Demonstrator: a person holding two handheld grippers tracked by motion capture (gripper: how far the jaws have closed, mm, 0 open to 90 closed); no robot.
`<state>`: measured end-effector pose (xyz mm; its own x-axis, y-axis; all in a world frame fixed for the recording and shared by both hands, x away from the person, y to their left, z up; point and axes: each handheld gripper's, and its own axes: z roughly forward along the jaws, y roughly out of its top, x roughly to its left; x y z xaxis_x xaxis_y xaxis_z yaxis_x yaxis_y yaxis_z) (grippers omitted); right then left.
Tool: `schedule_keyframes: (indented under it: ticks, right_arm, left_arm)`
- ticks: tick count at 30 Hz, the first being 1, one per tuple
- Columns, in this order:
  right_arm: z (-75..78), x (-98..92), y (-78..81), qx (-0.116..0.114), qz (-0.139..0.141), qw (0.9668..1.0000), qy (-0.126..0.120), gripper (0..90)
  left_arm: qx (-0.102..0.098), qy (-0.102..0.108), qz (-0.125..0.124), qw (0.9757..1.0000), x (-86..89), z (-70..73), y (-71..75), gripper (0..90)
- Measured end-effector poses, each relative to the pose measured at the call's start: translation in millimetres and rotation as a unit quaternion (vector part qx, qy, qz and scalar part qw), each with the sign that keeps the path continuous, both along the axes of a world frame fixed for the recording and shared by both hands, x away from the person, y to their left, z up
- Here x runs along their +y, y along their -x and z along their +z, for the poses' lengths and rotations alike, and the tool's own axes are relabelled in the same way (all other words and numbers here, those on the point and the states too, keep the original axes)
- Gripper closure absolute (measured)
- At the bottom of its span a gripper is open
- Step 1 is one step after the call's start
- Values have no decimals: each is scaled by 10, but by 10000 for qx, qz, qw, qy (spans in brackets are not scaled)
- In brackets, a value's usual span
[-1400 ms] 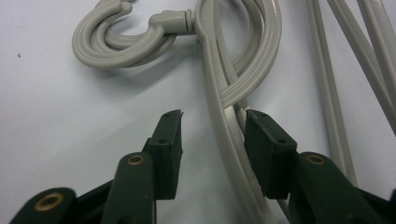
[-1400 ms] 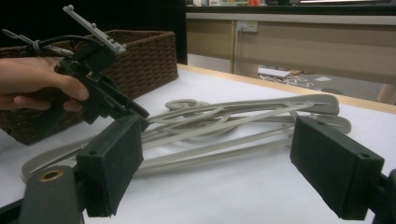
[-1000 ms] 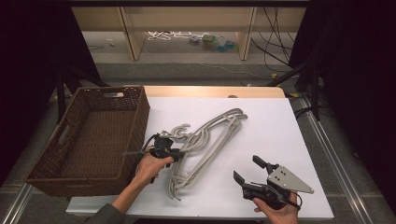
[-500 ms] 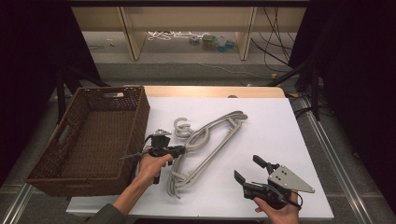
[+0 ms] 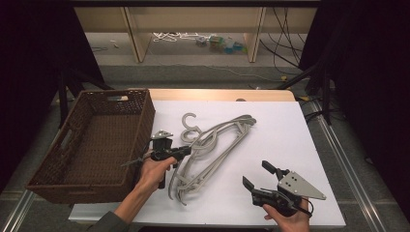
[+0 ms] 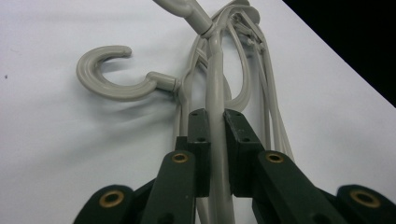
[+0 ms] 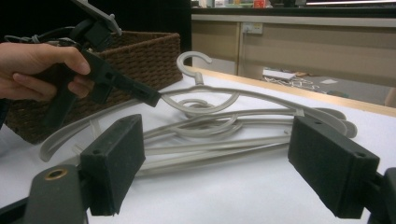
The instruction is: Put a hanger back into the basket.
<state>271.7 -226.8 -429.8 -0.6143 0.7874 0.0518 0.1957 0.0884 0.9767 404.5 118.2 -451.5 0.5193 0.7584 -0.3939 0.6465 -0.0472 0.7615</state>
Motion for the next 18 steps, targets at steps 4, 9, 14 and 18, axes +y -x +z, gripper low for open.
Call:
schedule_keyframes:
  ticks: [4, 9, 14, 18]
  right_arm:
    - [0, -3, 3, 6, -17, 10000, 35, 196]
    - [-3, -4, 0, 13, -23, 10000, 60, 196]
    - [5, -26, 1, 80, -17, 9999, 100, 196]
    - [3, -34, -2, 45, -33, 10000, 32, 197]
  left_arm:
    - [-84, -4, -22, 10000, -3, 42, 14, 816]
    - [-224, 76, -153, 9996, -13, 140, 42, 819]
    - [-402, 117, -183, 9990, -45, 261, 88, 818]
    - [-527, 93, -187, 9984, -24, 375, 119, 819]
